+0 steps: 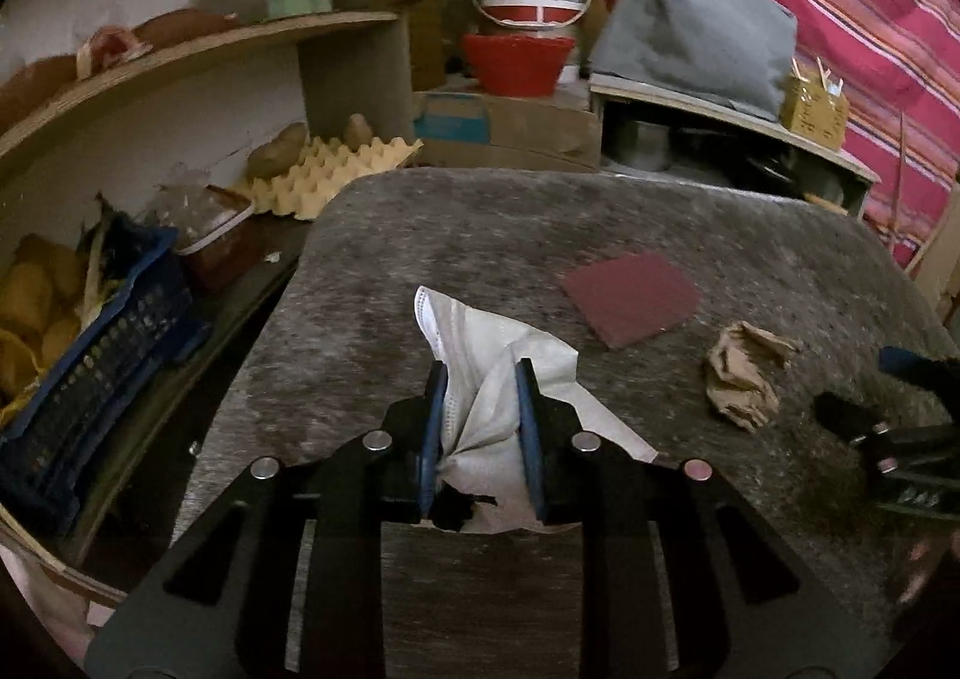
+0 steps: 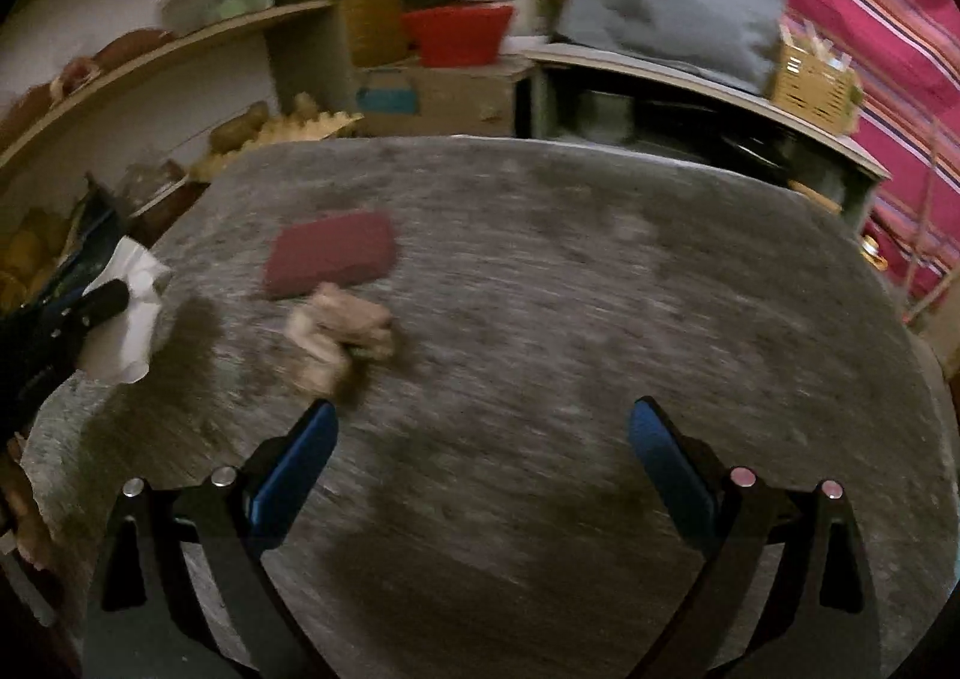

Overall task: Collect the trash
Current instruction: 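Grasp the white mask with the left gripper while the right gripper grasps the brown paper scrap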

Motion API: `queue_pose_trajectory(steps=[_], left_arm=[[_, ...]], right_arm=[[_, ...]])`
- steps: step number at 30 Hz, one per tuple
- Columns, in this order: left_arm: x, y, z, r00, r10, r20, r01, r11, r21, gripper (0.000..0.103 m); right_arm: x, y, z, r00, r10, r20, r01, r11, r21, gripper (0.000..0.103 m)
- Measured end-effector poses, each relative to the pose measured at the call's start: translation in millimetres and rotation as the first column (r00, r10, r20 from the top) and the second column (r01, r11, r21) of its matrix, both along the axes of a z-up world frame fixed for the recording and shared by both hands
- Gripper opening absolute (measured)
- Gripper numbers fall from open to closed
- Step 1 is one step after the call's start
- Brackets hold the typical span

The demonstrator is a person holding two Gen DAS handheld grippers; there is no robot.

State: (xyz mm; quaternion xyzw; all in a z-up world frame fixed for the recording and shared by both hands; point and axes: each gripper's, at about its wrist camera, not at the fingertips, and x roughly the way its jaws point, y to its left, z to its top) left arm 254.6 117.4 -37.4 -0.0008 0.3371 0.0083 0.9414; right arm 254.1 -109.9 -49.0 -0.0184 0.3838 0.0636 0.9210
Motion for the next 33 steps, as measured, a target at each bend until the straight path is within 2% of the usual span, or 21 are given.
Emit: queue_pose_trajectory(steps=[7, 9, 11, 12, 14, 15, 17, 25, 33], left_arm=[[11, 18, -5, 1.000, 0.022, -0.017, -0.022, 0.999, -0.041, 0.021], [13, 22, -4, 1.000, 0.025, -0.013, -0.025, 0.999, -0.047, 0.021], [14, 24, -3, 1.000, 0.027, -0.011, -0.027, 0.998, -0.050, 0.021], [15, 25, -3, 1.000, 0.028, -0.010, -0.029, 0.998, -0.050, 0.021], [16, 26, -3, 0.999, 0.034, -0.010, -0.034, 0.998, -0.053, 0.021], [16, 27, -3, 0.999, 0.037, -0.010, -0.038, 0.998, -0.058, 0.022], [16, 28, -1, 0.999, 0.042, -0.008, -0.042, 0.997, -0.070, 0.021], [8, 17, 5, 0.999, 0.031, 0.017, -0.030, 0.998, -0.059, 0.021], [4, 5, 13, 0.999, 0.022, 0.032, -0.020, 0.998, -0.056, 0.022]], right_arm=[[29, 29, -11, 0.999, 0.045, -0.028, -0.046, 0.999, -0.019, 0.094], [33, 34, -16, 0.996, 0.078, -0.048, -0.079, 0.997, -0.009, 0.082], [34, 35, -18, 0.988, 0.138, -0.068, -0.135, 0.990, 0.042, 0.055], [33, 35, -16, 0.986, 0.152, -0.066, -0.148, 0.987, 0.054, 0.050], [28, 33, -12, 0.985, 0.166, -0.054, -0.163, 0.985, 0.057, 0.026], [25, 30, -9, 0.986, 0.162, -0.047, -0.160, 0.986, 0.043, 0.019], [20, 18, -4, 0.988, 0.151, -0.036, -0.149, 0.988, 0.042, 0.016], [5, -53, 12, 1.000, 0.021, -0.007, -0.020, 0.999, 0.035, 0.016], [-12, -100, 28, 0.999, -0.046, 0.023, 0.045, 0.998, 0.037, 0.016]])
